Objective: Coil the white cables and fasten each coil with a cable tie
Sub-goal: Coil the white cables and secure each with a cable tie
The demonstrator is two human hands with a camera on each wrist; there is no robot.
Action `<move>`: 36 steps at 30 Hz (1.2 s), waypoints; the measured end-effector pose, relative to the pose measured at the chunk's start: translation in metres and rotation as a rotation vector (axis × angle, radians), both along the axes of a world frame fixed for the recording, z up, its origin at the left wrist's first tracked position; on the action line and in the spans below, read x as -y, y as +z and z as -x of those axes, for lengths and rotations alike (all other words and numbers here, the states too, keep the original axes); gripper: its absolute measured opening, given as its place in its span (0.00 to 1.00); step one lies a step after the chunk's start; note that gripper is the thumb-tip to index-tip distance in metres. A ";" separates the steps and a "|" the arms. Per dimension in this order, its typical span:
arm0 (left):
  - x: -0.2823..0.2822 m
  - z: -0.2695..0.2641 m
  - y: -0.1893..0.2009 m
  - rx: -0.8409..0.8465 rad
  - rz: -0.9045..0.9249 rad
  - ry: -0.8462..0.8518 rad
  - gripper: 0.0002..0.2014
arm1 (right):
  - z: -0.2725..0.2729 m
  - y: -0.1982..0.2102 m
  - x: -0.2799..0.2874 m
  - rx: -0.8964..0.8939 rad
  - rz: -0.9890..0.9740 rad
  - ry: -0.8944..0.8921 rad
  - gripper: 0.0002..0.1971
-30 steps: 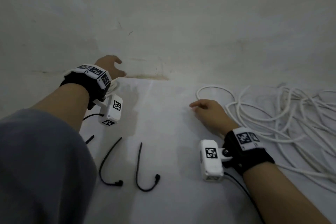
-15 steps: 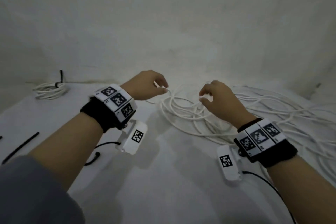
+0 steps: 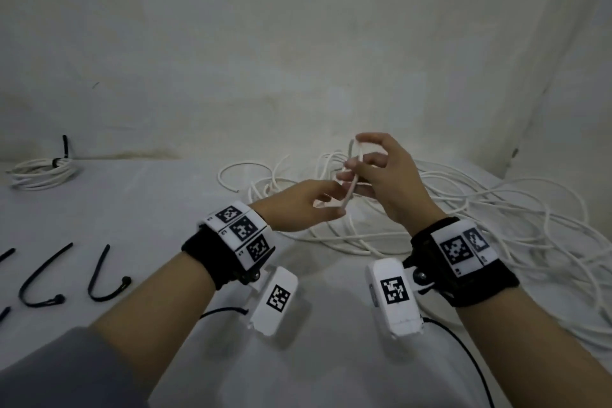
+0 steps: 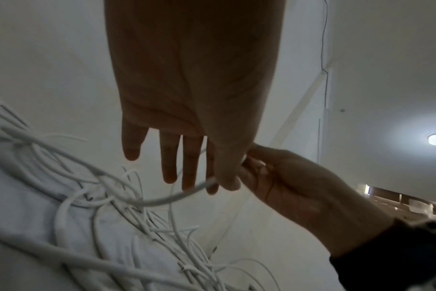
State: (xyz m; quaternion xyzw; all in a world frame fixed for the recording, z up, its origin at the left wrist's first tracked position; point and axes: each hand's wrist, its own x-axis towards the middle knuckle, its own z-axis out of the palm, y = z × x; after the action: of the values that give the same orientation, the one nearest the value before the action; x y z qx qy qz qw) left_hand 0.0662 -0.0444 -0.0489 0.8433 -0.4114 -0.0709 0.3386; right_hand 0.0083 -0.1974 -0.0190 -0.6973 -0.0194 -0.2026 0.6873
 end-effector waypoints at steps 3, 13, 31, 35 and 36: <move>0.005 0.004 -0.006 0.014 0.021 -0.034 0.09 | 0.005 0.015 -0.002 0.099 -0.019 -0.025 0.13; -0.011 -0.027 -0.033 0.196 0.162 0.159 0.10 | 0.009 0.025 0.028 0.171 0.702 -0.480 0.10; -0.051 -0.064 0.008 0.322 0.358 0.293 0.13 | -0.010 0.043 0.000 0.440 0.935 -0.171 0.12; -0.060 -0.067 0.001 0.189 0.439 0.320 0.14 | -0.013 0.053 0.008 0.474 0.873 -0.240 0.03; -0.060 -0.067 -0.001 0.162 0.456 0.326 0.14 | -0.015 0.053 0.009 0.490 0.871 -0.256 0.03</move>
State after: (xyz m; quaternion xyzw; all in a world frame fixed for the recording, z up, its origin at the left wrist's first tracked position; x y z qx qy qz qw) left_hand 0.1332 0.0157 -0.0499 0.8033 -0.3013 0.1462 0.4924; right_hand 0.0231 -0.2067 0.0337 -0.8477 -0.1768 -0.4157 0.2782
